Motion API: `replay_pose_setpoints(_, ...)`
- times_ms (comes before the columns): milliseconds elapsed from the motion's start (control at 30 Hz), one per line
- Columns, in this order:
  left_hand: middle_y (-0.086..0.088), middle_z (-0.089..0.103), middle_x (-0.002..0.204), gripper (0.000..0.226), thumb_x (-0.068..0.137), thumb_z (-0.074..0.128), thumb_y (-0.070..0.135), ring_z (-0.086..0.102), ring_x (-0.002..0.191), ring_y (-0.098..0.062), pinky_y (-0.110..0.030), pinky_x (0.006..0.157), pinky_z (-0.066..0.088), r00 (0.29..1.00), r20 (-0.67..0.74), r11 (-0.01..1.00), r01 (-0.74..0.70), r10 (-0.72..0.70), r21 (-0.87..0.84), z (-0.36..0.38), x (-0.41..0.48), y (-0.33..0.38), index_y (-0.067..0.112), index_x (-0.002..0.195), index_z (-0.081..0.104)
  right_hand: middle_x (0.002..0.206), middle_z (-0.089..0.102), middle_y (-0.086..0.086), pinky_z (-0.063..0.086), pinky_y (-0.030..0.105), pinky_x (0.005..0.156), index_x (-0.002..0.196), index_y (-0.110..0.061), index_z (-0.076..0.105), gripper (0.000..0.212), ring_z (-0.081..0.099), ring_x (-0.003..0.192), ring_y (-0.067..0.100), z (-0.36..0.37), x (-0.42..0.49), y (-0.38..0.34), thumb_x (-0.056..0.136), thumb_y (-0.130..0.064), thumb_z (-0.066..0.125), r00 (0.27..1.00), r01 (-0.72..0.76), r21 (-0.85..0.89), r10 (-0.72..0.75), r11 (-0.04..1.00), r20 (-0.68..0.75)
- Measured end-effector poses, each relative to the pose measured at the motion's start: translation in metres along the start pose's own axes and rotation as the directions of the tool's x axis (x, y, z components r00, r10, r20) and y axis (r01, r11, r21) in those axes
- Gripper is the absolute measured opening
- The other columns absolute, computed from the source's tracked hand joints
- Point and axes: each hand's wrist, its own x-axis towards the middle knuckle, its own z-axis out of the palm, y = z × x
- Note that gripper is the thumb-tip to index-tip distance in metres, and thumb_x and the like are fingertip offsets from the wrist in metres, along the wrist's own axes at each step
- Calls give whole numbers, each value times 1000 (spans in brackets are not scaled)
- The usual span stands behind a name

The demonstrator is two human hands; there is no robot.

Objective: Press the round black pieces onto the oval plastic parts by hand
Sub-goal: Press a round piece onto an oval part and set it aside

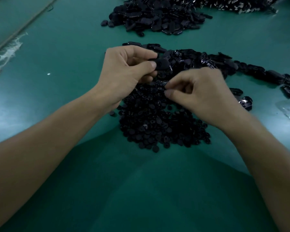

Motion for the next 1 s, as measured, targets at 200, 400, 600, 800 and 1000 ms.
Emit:
replay_pose_setpoints(200,-4,76,75,12,87,74,2,73,71,-16,-21,65,56,1000,-8,998,-12,13,57,-1,1,-4,13,92,75,76,55,-22,50,23,73,99,-24,76,11,57,74,-3,6,0,-4,89,-27,75,978,35,-195,6,980,208)
replay_pose_setpoints(400,-3,76,77,14,87,74,4,74,75,-16,-22,67,57,1000,2,998,-3,3,69,-1,1,-6,15,95,75,78,60,-20,39,12,65,92,-27,71,7,54,70,-6,7,0,-5,90,-22,74,975,26,-163,12,986,223)
replay_pose_setpoints(600,-1,75,74,14,87,74,2,74,74,-16,-23,67,57,1000,8,997,19,-20,69,0,-1,-5,16,93,74,81,64,-16,47,16,69,90,-27,68,9,60,76,-4,3,-2,-5,92,-19,71,979,9,-80,7,997,203)
replay_pose_setpoints(800,-4,76,73,15,85,75,-1,74,72,-17,-22,66,57,1000,28,996,6,-9,85,2,-4,-2,13,90,74,83,69,-8,57,29,76,97,-23,67,11,67,77,9,-4,1,-3,92,-14,70,1000,-21,194,23,981,-8)
replay_pose_setpoints(1000,-5,76,72,17,85,74,-4,76,73,-19,-24,67,59,998,59,996,2,-7,90,6,-7,1,12,92,73,74,71,-7,49,13,64,102,-24,73,16,68,69,4,-8,4,-1,94,-11,67,994,-31,337,65,941,-92)
